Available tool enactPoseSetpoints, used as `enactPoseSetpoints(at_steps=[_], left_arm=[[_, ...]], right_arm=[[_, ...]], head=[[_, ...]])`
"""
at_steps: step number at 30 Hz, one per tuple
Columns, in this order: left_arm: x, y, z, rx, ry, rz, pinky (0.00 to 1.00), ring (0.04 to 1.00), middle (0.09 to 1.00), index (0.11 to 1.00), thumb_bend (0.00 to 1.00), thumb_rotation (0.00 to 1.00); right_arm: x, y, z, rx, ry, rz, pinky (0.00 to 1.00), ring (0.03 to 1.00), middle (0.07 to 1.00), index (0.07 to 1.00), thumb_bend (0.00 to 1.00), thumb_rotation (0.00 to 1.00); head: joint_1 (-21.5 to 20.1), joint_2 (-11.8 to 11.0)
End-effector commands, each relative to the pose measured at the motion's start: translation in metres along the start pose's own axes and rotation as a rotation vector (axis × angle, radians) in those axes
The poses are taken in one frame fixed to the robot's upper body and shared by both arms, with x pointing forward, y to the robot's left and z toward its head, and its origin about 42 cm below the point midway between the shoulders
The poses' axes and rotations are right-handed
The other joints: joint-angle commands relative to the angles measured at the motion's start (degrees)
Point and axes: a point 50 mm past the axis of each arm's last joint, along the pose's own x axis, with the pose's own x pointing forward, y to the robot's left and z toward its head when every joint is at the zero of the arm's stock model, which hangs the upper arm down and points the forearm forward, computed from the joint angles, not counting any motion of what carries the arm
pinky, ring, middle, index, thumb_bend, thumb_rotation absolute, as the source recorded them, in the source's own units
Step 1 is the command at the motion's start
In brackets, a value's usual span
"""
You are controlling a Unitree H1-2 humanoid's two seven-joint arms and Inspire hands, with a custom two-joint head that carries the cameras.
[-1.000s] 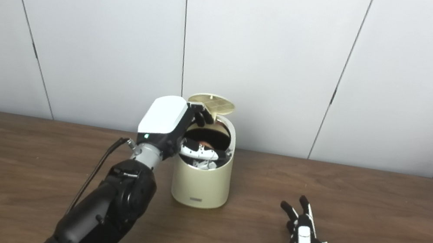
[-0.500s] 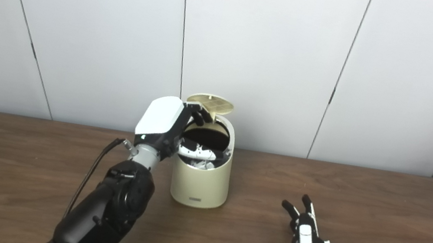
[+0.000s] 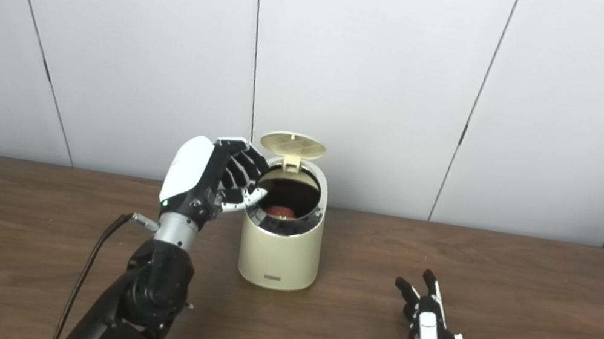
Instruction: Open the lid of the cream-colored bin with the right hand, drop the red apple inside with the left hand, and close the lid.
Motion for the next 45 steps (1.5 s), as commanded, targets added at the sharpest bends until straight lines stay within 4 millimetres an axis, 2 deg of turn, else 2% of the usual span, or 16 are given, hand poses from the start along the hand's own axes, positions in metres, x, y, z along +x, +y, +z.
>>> enactPoseSetpoints(at_steps=[1,4,10,15,17,20,24,26,29,30,33,34,37,40,42,45], left_arm=[[0.006,0.012,0.021,-0.066,-0.079,0.075,0.35,0.423,0.495,0.478,0.48,0.00],[0.001,0.017,0.019,-0.118,-0.081,0.098,0.31,0.425,0.518,0.492,0.47,0.00],[-0.012,0.024,0.008,-0.310,-0.059,0.143,0.31,0.432,0.533,0.475,0.47,0.00],[-0.024,0.032,-0.002,-0.433,0.025,0.176,0.37,0.452,0.509,0.466,0.48,0.00],[-0.029,0.037,-0.004,-0.456,0.055,0.186,0.35,0.417,0.513,0.474,0.48,0.00],[-0.039,0.044,-0.013,-0.480,0.086,0.202,0.38,0.425,0.505,0.475,0.48,0.00],[-0.054,0.051,-0.029,-0.528,0.153,0.241,0.39,0.456,0.494,0.474,0.48,0.00],[-0.062,0.054,-0.035,-0.538,0.188,0.224,0.38,0.463,0.498,0.480,0.48,0.00],[-0.076,0.058,-0.042,-0.571,0.213,0.164,0.45,0.430,0.503,0.513,0.50,0.00],[-0.083,0.060,-0.046,-0.599,0.213,0.137,0.46,0.483,0.493,0.513,0.51,0.00],[-0.098,0.063,-0.053,-0.654,0.213,0.080,0.54,0.612,0.661,0.499,0.50,0.06],[-0.103,0.064,-0.055,-0.672,0.217,0.060,0.57,0.653,0.694,0.544,0.50,0.11],[-0.122,0.068,-0.064,-0.712,0.243,0.007,0.73,0.781,0.797,0.756,0.50,0.37],[-0.143,0.072,-0.075,-0.741,0.259,-0.053,0.87,0.902,0.909,0.877,0.48,0.53],[-0.156,0.072,-0.081,-0.757,0.280,-0.054,0.92,0.952,0.962,0.939,0.50,0.61],[-0.172,0.067,-0.087,-0.739,0.312,-0.031,0.95,0.956,0.963,0.951,0.51,0.64]], right_arm=[[-0.003,-0.006,-0.001,-0.018,-0.009,0.011,0.97,0.945,0.866,0.988,0.53,0.92],[-0.003,-0.007,-0.002,-0.028,-0.008,0.009,0.97,0.947,0.871,0.996,0.51,0.94],[-0.004,-0.009,-0.002,-0.026,-0.002,0.017,0.98,0.950,0.872,0.989,0.51,0.93],[-0.004,-0.010,-0.001,-0.026,-0.001,0.012,0.98,0.948,0.867,0.991,0.51,0.93],[-0.004,-0.010,0.000,-0.012,0.001,0.008,0.99,0.951,0.867,0.989,0.50,0.91],[-0.004,-0.011,0.000,-0.023,0.002,0.016,1.00,0.960,0.876,0.996,0.47,0.94],[-0.005,-0.011,0.002,-0.022,0.006,0.019,0.95,0.930,0.863,0.943,0.51,0.93],[-0.006,-0.011,0.003,-0.027,0.012,0.021,0.94,0.923,0.863,0.927,0.51,0.93],[-0.007,-0.011,0.006,-0.047,0.009,0.034,0.93,0.923,0.869,0.919,0.50,0.96],[-0.007,-0.010,0.007,-0.048,0.009,0.036,0.93,0.922,0.869,0.910,0.50,0.95],[-0.007,-0.009,0.009,-0.044,0.009,0.037,0.91,0.922,0.875,0.893,0.49,0.94],[-0.008,-0.009,0.010,-0.042,0.007,0.037,0.91,0.924,0.878,0.890,0.49,0.94],[-0.008,-0.008,0.012,-0.029,0.004,0.039,0.92,0.940,0.898,0.905,0.48,0.93],[-0.009,-0.009,0.014,-0.027,-0.002,0.048,0.94,0.956,0.917,0.923,0.49,0.92],[-0.009,-0.010,0.015,-0.036,-0.007,0.050,0.96,0.964,0.923,0.931,0.51,0.91],[-0.007,-0.011,0.018,-0.049,-0.018,0.050,0.99,0.976,0.939,0.947,0.53,0.92]], head=[[-0.02,0.04],[0.19,0.13],[0.40,0.27],[0.55,0.63],[0.45,0.61],[0.38,0.86],[0.38,0.86],[0.28,0.79],[0.31,0.87],[0.28,0.90],[0.30,1.03],[0.25,1.01],[0.14,1.14],[-0.02,1.24],[0.02,1.34],[0.15,1.44]])
